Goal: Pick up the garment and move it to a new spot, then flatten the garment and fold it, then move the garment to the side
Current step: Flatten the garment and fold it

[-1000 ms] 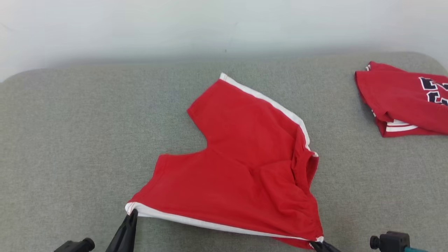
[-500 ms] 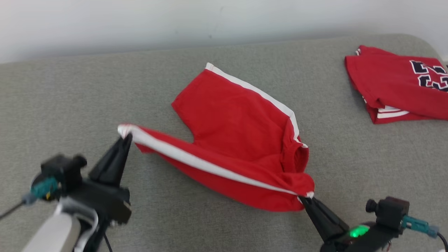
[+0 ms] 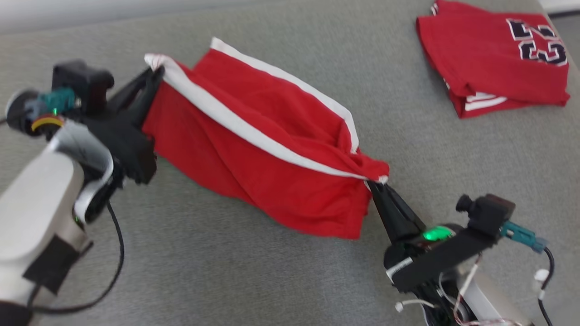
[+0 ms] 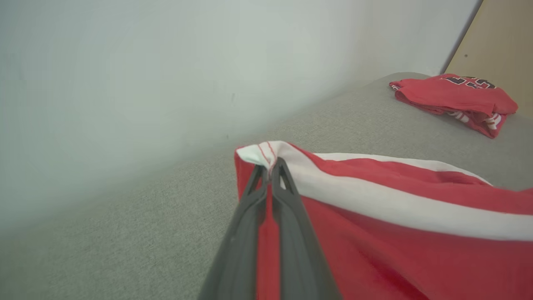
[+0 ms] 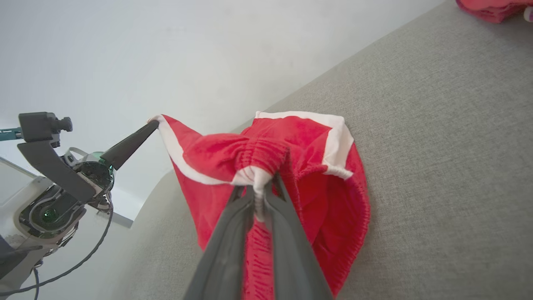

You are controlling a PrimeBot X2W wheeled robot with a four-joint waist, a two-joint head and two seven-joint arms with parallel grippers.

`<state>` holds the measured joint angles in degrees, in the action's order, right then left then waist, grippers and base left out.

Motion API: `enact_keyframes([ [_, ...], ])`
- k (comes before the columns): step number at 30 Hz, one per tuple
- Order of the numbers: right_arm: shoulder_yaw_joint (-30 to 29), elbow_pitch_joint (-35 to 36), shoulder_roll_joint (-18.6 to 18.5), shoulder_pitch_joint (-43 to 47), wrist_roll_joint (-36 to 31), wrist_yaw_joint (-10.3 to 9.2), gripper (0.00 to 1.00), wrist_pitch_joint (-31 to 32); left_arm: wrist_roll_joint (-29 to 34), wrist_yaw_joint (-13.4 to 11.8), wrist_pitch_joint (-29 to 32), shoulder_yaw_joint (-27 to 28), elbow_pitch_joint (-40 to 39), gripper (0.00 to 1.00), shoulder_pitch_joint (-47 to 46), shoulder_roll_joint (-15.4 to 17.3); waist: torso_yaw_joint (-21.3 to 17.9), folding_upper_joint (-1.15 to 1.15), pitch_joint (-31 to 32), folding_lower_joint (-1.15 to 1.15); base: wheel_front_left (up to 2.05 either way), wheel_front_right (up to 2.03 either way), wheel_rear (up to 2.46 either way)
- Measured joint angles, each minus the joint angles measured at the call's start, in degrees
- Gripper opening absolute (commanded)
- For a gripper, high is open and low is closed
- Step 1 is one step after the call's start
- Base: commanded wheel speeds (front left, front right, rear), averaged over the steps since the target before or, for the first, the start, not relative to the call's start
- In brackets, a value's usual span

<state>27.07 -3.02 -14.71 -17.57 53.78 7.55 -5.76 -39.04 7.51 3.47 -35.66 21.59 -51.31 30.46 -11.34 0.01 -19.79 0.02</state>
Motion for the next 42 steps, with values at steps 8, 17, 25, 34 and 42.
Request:
enact_keyframes([
  [8, 0.99, -5.28, 3.34, -6.39, -0.85, 0.0, 0.0, -3.81, -2.38, 0.0, -1.4, -6.79, 9.53, 0.0, -12.01, 0.04, -3.39, 0.01, -5.49, 0.01, 0.0, 0.0, 0.0],
  [17, 2.12, -7.14, 6.0, -10.02, -1.07, 0.0, 0.0, -6.09, -3.31, 0.03, -5.08, -14.33, 18.47, 0.0, -20.67, -0.1, -7.01, 0.01, -9.63, -0.01, 0.0, 0.0, 0.0],
  [25, 2.14, -7.26, 5.73, -10.66, -5.56, 0.0, 1.0, -7.48, -6.1, 0.03, -9.55, -19.63, 24.23, 1.0, -21.79, -1.31, -8.29, 0.0, -9.98, -0.01, 0.0, 0.0, 0.0],
  [34, -2.99, -4.36, 3.43, -3.47, -11.63, 0.0, 1.0, -8.46, -11.07, 0.03, -14.85, -21.8, 26.03, 1.0, -21.23, -1.14, -6.65, -0.01, -5.61, -0.02, 0.0, 0.0, 0.0],
  [42, -7.69, 0.01, 5.47, 2.91, -17.83, 0.0, 1.0, -9.05, -14.3, 0.03, -16.01, -24.19, 26.43, 1.0, -18.57, 1.43, -5.53, -0.01, -0.99, -0.03, 0.0, 0.0, 0.0],
])
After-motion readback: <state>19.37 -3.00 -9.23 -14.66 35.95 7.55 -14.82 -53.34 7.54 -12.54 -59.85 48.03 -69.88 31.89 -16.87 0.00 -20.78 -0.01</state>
